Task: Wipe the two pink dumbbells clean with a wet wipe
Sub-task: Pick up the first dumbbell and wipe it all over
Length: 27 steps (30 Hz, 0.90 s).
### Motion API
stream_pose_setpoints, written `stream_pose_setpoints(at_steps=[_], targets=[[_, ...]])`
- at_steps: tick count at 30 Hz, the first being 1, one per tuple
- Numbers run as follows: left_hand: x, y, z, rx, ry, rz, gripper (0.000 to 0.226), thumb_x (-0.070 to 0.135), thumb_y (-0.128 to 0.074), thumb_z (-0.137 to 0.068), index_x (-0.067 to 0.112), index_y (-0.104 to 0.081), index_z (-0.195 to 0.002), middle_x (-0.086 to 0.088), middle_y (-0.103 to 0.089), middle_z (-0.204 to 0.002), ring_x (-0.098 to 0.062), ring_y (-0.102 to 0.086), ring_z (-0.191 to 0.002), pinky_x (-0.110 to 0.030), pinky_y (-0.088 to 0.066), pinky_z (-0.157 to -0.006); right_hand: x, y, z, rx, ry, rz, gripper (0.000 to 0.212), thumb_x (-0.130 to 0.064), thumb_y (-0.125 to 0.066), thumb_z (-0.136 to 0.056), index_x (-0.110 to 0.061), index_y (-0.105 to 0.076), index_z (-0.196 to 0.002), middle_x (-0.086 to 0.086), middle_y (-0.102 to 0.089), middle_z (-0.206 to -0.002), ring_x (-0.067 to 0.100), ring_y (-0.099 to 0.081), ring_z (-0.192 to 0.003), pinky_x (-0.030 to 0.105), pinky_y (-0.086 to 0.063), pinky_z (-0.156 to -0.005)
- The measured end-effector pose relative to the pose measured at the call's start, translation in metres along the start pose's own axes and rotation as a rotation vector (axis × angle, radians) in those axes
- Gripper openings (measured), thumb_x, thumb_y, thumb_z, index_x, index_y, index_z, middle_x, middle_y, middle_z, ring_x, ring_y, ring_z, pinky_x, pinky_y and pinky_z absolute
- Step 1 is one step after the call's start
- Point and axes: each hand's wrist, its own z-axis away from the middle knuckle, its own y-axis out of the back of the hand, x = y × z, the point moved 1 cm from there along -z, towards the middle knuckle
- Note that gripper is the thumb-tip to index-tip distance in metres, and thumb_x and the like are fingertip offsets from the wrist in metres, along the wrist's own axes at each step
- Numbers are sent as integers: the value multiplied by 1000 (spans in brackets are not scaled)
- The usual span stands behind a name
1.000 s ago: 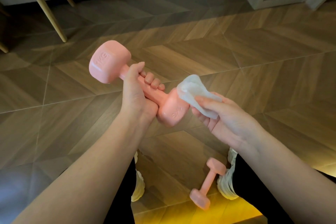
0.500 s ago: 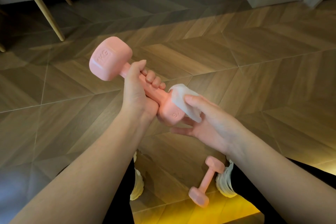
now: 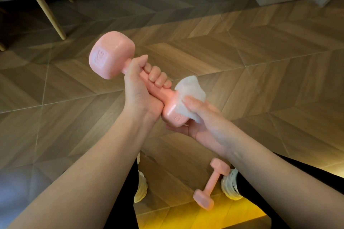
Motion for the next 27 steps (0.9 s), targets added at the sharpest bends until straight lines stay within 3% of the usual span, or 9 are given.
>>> stream_pose_setpoints(at_steps=[3,7,10,13,15,17,19,22,27], targets=[[2,0,1,-5,0,21,39,23,-48,-92,21,-33,-57,6,-25,-47,-12,-24,-40,-23,-29,-42,4,-3,-1,31,66,96,59,-17,-73,-76,-11,-51,-131,11,-67,-112,23,-67,-97,46,-58,-83],[1,-2,2,-14,1,24,39,23,-48,-92,20,-33,-56,6,-25,-46,-12,-23,-40,-24,-28,-42,5,-7,-1,75,104,123,38,-39,-67,-80,-21,-63,-114,10,-69,-103,25,-65,-93,47,-57,-80],[1,-2,1,-34,-8,16,39,23,-47,-92,20,-33,-56,6,-24,-46,-12,-23,-40,-24,-28,-43,3,-4,-1,63,50,-13,41,-45,-63,-79,-23,-62,-113,14,-66,-112,28,-62,-99,50,-55,-83],[1,-2,2,-51,-1,10,39,26,-48,-92,21,-34,-56,7,-25,-47,-11,-24,-41,-25,-29,-43,3,-1,3,-22,-44,-85,56,-42,-72,-76,-18,-58,-124,20,-61,-120,34,-63,-103,47,-60,-78],[0,-1,1,-26,3,9,35,27,-52,-92,20,-38,-60,6,-31,-51,-11,-31,-43,-25,-34,-46,4,0,4,-53,-19,-31,53,-33,-70,-77,-14,-56,-124,18,-64,-113,33,-64,-99,43,-61,-76],[0,0,0,14,8,4,30,26,-57,-91,19,-42,-66,5,-40,-56,-12,-40,-47,-24,-39,-50,3,1,2,-3,58,45,46,-23,-69,-78,-13,-56,-121,9,-68,-102,24,-66,-93,40,-61,-75],[0,0,-2,65,16,11,29,26,-60,-91,20,-42,-69,6,-40,-57,-11,-40,-47,-25,-39,-52,3,2,1,64,118,133,53,-17,-76,-76,-13,-54,-124,2,-70,-96,17,-68,-86,38,-59,-74],[0,2,-3,124,16,17,34,27,-60,-91,21,-38,-66,8,-30,-52,-10,-30,-43,-23,-34,-47,7,2,0,121,137,201,54,-26,-73,-72,-18,-55,-122,-5,-73,-89,15,-69,-84,36,-58,-75],[2,5,-1,128,0,-27,38,27,-56,-91,22,-36,-59,6,-26,-49,-12,-26,-40,-23,-32,-44,12,-1,-5,199,101,123,54,-40,-70,-73,-21,-55,-122,6,-70,-105,21,-64,-95,59,-45,-99]])
